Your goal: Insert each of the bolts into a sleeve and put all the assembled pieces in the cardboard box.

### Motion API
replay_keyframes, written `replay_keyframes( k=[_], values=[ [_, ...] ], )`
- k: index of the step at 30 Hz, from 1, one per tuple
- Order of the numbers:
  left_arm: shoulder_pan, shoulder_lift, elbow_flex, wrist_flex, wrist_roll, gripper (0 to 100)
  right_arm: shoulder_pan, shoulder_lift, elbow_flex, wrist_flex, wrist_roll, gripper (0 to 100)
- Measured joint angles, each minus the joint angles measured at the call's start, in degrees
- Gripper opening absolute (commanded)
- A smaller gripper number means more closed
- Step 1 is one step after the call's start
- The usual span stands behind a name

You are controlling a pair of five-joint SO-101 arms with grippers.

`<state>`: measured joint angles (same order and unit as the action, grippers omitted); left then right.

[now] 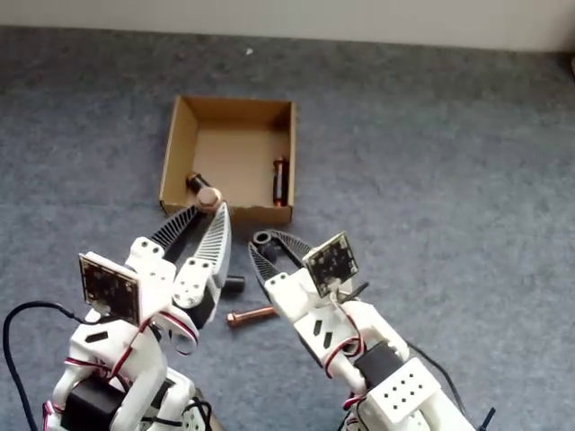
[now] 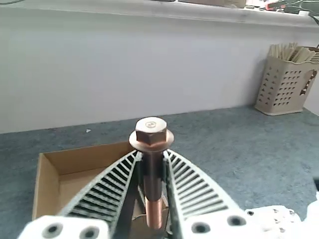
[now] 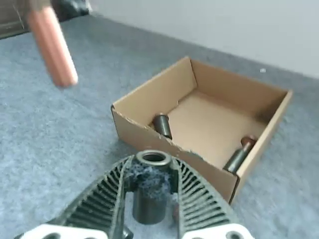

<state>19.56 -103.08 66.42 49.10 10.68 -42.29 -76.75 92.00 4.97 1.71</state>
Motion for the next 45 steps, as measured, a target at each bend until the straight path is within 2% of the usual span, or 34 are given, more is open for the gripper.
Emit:
replay_keyframes(
  k=[11, 17, 45],
  values=[
    [1.7, 0.0, 0.0, 0.0, 0.0, 0, -0.5, 0.0, 0.0, -7.4, 5.2, 0.5],
    [1.5, 0.0, 0.0, 0.0, 0.0, 0, -4.7, 0.0, 0.0, -8.0, 8.2, 0.5],
    [1.4, -0.1, 1.8, -0.4, -0.2, 1, -7.6, 0.0, 0.0, -12.6, 8.4, 0.5]
  ],
)
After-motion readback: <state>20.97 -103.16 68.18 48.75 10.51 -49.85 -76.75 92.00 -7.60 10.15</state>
